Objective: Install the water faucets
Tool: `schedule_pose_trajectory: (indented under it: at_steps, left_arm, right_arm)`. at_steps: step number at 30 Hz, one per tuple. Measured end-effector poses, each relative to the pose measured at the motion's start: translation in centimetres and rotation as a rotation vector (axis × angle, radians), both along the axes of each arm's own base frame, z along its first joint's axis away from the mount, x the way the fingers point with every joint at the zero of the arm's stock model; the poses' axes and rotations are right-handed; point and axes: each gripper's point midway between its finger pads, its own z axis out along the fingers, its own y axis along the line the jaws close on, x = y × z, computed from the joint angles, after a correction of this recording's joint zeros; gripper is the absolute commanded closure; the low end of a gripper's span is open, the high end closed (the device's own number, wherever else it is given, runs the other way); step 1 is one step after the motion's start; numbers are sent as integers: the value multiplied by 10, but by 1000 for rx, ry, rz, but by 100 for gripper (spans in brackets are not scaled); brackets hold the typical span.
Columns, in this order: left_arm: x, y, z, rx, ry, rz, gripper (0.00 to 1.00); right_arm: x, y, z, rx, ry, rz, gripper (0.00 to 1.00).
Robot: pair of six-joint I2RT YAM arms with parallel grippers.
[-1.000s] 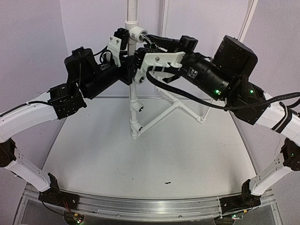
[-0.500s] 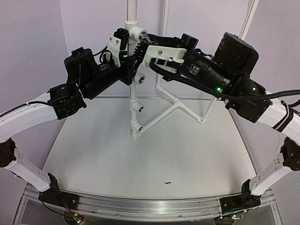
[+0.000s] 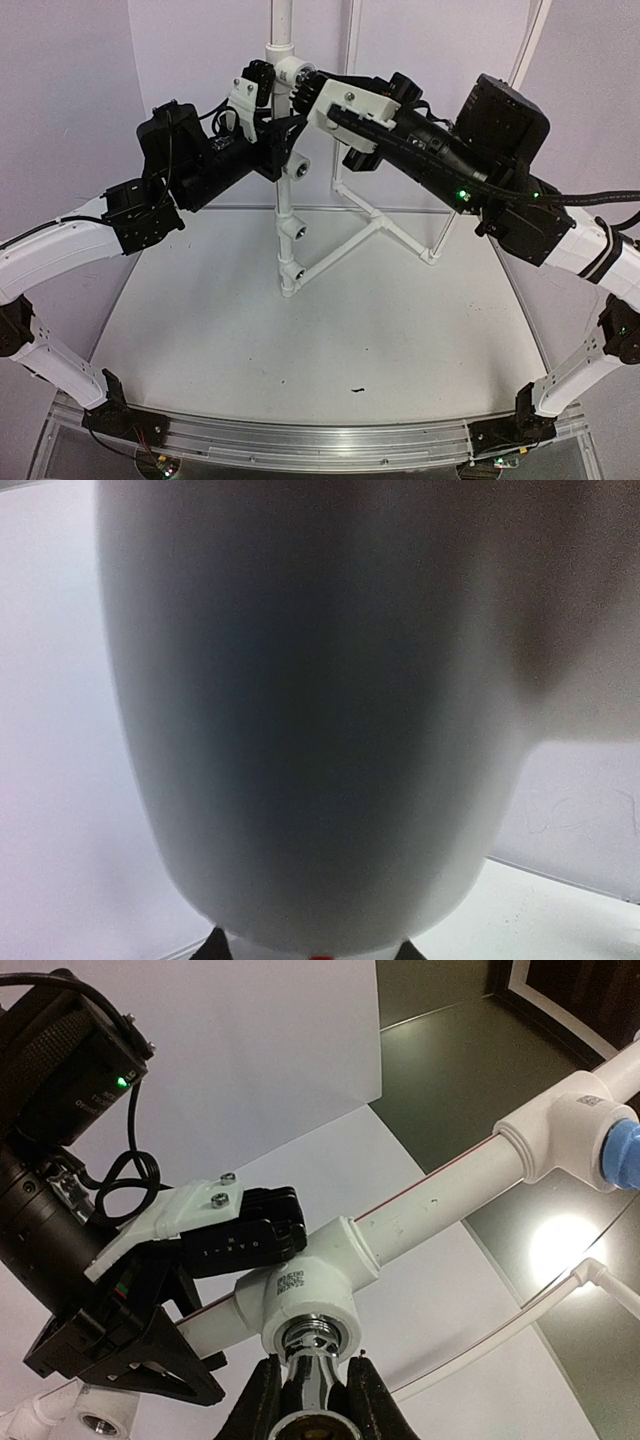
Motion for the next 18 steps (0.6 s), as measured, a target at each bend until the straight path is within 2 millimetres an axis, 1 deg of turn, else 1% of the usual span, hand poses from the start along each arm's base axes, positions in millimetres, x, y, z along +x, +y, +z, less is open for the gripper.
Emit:
schedule_pose_trajectory:
  at_steps: [18]
  left_arm:
    - [-1,0,0,-1,2,8,100]
  right_arm:
    - [1,-3,2,154,163,46,100]
